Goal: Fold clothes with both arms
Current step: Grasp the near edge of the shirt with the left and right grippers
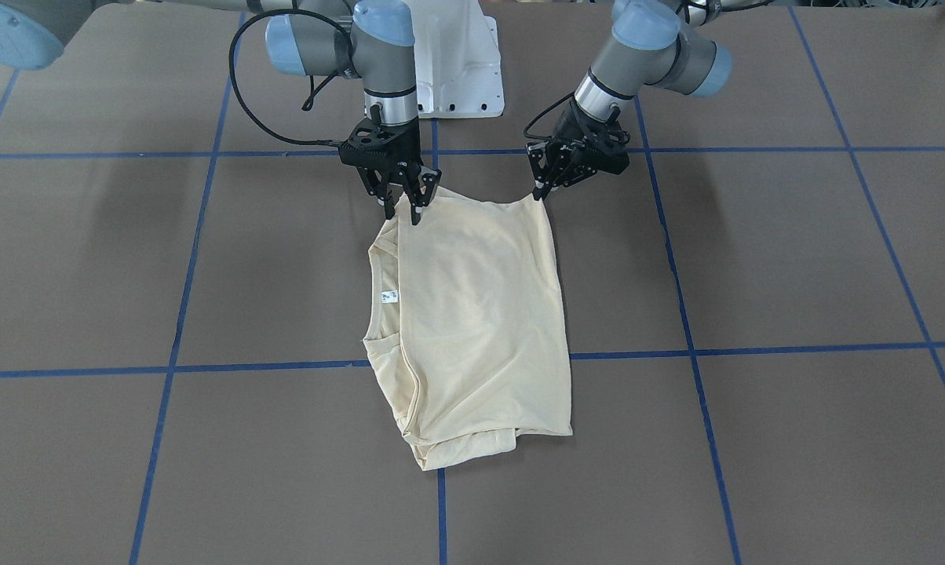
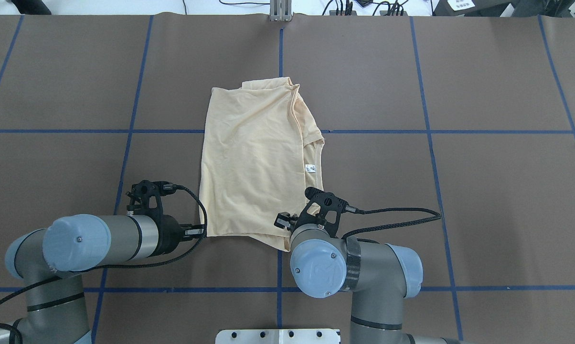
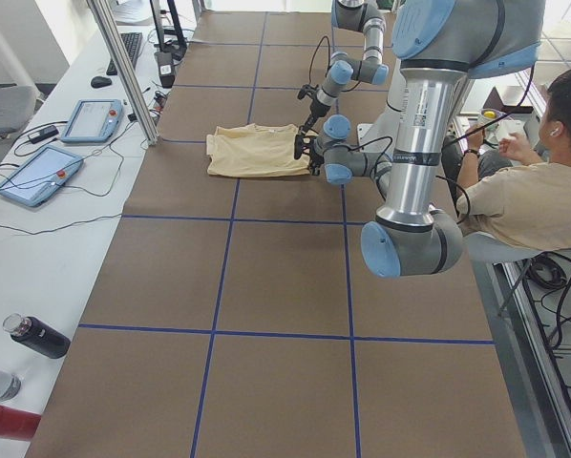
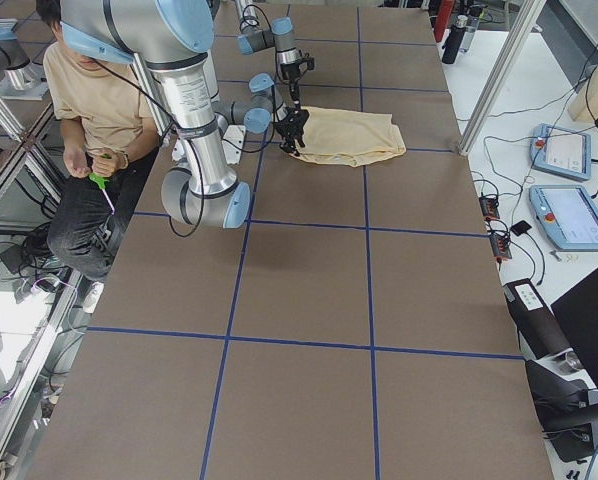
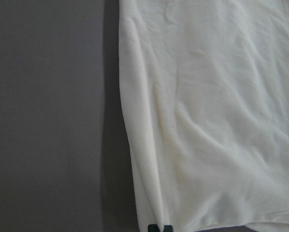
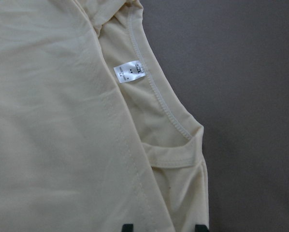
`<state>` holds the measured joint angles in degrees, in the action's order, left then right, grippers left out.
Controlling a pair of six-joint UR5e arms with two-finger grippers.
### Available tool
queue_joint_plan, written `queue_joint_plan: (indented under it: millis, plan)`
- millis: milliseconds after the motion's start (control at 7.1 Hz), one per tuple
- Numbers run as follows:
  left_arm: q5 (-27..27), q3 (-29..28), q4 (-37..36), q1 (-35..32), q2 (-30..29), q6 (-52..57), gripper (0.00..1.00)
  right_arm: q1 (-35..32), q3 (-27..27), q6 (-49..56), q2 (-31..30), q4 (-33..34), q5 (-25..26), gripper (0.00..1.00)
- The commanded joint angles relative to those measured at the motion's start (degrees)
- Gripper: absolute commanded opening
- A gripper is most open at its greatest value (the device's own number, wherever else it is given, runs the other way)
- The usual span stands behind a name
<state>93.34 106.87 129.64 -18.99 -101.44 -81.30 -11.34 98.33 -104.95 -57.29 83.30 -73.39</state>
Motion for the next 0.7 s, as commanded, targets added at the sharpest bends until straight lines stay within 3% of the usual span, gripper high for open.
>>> queue_joint_plan:
  millis: [0,141,423,564]
  plan:
    - [0.00,0.00,0.00,0.00,-0.07,0.00,0.00,0.00,0.28,0.36,-0.71,-0.07,0.01,0.24]
    - [0.00,-0.09,0.00,0.00,0.01,0.00,0.00,0.00,0.54,0.71,-0.89,0.02,-0.08,0.26]
    - [0.00,-0.09,0.00,0.00,0.01,0.00,0.00,0.00,0.98,3.94,-0.63,2.72,-0.17,0.57]
    - [0.00,-0.09,0.00,0.00,0.01,0.00,0.00,0.00,0.81,4.23,-0.80,2.92,-0.17,0.60]
